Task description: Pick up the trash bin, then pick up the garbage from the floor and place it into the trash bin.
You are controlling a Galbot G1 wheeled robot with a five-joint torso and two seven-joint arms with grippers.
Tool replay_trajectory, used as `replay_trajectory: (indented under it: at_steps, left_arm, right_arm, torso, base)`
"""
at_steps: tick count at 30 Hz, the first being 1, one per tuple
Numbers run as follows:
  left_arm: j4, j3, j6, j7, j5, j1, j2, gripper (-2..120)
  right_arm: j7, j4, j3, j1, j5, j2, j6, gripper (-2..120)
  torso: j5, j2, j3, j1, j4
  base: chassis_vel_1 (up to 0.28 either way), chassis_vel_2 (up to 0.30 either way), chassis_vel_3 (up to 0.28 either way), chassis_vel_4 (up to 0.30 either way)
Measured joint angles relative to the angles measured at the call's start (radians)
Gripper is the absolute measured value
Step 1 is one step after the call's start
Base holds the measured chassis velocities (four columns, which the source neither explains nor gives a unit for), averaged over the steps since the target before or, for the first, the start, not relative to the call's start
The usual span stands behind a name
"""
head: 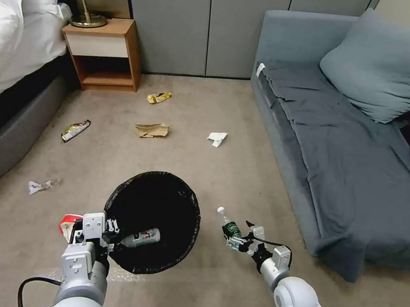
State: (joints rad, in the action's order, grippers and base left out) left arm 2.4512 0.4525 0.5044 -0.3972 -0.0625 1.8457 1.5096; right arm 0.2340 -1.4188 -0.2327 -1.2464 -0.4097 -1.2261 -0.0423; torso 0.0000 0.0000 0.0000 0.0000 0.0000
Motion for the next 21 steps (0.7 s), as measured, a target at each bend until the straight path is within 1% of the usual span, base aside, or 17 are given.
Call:
replay_trajectory:
  at_steps: [2, 10, 16, 21]
  left_arm:
    - [0.001, 0.000, -0.001, 0.000, 0.000, 0.003, 0.001, 1]
    - [0.004, 0.001, -0.003, 0.000, 0.001, 0.006, 0.004, 1]
    - [0.006, 0.001, -0.004, 0.000, 0.002, 0.007, 0.004, 1]
    - [0.008, 0.001, -0.005, 0.000, 0.002, 0.008, 0.004, 1]
  right_arm:
    - [0.005, 0.035, 0.001, 0.026, 0.006, -0.005, 0.001, 100]
    - [0.009, 0.098, 0.010, 0.076, 0.027, -0.023, 0.003, 100]
    - [0.009, 0.129, 0.015, 0.085, 0.050, -0.038, 0.005, 100]
    - [0.009, 0.170, 0.020, 0.077, 0.092, -0.054, 0.029, 100]
  torso:
    - [0.0000, 0.000, 0.000, 0.000, 0.0000]
    - [-0.0001, 0.000, 0.000, 0.000, 0.0000]
    - [-0.0001, 0.000, 0.000, 0.000, 0.0000]
    - [0.0000, 0.000, 0.000, 0.000, 0.0000]
  base:
    - [0.000, 0.000, 0.000, 0.000]
    - [0.000, 0.000, 0.000, 0.000]
    - [0.000, 0.000, 0.000, 0.000]
    - [0.000, 0.000, 0.000, 0.000]
